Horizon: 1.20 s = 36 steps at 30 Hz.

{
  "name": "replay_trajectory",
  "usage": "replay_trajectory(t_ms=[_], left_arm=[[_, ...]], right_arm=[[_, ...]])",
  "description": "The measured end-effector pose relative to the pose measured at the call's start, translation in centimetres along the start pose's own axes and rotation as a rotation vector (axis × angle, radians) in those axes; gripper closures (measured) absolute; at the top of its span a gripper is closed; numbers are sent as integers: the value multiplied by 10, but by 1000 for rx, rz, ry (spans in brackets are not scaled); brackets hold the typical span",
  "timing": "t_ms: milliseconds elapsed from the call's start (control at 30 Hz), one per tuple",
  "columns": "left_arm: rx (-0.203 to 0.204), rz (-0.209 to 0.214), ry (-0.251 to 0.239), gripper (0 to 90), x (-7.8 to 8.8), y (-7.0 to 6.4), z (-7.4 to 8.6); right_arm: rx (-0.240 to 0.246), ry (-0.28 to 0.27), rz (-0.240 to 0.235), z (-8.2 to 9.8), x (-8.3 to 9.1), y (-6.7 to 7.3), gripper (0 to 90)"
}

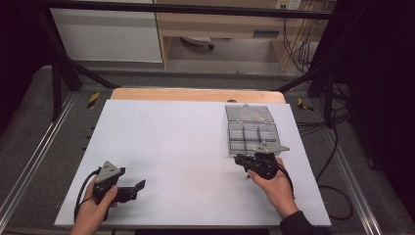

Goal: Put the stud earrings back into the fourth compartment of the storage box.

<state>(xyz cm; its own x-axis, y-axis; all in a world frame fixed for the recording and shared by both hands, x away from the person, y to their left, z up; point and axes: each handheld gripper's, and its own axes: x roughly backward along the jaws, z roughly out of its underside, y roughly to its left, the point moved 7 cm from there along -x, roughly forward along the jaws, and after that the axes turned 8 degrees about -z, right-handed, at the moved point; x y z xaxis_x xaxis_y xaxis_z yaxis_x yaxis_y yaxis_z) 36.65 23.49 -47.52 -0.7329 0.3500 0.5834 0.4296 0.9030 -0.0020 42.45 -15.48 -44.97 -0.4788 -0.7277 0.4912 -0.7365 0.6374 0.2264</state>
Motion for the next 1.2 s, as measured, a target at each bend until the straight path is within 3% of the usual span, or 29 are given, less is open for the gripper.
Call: replay_trajectory(t_ms=[267,733,900,1200], left_arm=[[0,-3,1,97,0,0,0],[2,-2,2,98,0,0,0],[1,-1,3,98,0,0,0],[-1,2,4,97,0,0,1]], right_arm=[[-23,-30,22,-18,5,-16,805],[-15,-44,67,-46,9,-32,805],[-10,-32,87,-56,9,-39,805],[-5,44,127,-65,-4,-53,805]])
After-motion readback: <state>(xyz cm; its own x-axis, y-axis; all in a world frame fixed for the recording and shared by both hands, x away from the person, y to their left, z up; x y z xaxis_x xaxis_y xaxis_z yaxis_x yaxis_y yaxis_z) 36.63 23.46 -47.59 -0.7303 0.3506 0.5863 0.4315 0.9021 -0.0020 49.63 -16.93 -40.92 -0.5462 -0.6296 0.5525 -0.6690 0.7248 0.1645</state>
